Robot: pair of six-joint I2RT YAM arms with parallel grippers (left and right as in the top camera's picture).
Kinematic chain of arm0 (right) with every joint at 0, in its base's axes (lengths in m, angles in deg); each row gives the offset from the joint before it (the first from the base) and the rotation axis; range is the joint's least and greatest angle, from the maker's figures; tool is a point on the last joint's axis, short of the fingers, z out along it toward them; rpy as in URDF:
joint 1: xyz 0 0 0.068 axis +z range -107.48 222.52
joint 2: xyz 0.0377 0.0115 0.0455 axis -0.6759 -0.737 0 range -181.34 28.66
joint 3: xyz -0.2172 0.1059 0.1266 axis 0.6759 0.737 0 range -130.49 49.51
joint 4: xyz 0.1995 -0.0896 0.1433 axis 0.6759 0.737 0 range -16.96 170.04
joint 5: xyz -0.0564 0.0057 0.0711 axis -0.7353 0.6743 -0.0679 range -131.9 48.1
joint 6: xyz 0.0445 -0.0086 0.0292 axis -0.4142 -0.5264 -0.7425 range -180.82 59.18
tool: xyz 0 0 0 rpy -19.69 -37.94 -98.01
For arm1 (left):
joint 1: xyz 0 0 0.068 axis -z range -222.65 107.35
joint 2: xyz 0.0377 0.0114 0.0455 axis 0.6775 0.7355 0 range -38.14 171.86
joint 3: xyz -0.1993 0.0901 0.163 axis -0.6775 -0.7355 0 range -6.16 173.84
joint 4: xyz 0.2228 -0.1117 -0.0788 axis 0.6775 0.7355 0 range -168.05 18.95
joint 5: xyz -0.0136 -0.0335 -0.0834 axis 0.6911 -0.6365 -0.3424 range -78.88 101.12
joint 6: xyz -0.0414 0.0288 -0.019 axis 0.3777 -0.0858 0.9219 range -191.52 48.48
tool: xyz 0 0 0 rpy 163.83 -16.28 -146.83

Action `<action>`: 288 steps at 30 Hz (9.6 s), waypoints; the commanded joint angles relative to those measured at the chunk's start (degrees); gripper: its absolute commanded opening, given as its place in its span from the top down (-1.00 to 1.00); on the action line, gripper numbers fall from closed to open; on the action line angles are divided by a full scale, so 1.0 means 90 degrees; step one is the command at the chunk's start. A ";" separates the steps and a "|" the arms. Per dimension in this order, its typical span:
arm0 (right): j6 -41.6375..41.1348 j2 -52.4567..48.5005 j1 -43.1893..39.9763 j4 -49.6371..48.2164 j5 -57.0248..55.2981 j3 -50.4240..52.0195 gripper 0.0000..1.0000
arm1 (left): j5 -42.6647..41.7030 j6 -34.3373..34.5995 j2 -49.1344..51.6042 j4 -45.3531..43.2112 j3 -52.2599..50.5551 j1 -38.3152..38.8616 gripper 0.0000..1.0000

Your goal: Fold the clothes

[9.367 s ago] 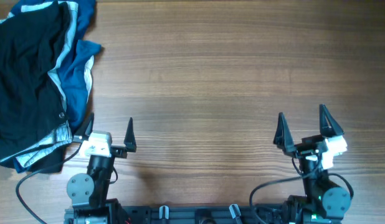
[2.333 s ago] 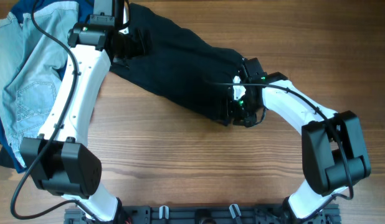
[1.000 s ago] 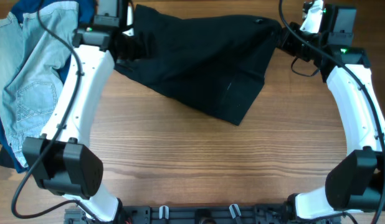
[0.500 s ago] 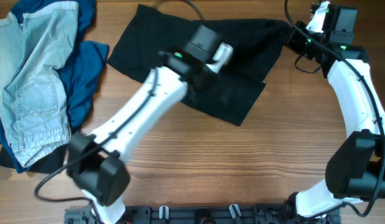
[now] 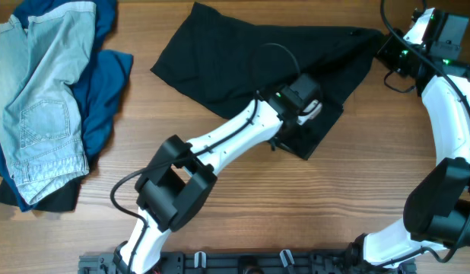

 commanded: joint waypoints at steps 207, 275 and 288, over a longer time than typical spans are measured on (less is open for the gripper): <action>0.1438 -0.4396 0.3594 0.2453 -0.2849 -0.4160 -0.07 | 0.2535 0.1598 -0.1307 -0.1151 0.0007 -0.4920 -0.99; 0.1486 -0.4046 0.3577 0.2310 -0.2892 -0.3721 0.19 | 0.2535 0.1593 -0.1307 -0.1144 0.0007 -0.4923 -1.00; 0.1328 -0.4245 0.3558 0.2106 -0.3186 -0.3713 0.33 | 0.2533 0.1591 -0.1307 -0.1144 0.0007 -0.4920 -1.00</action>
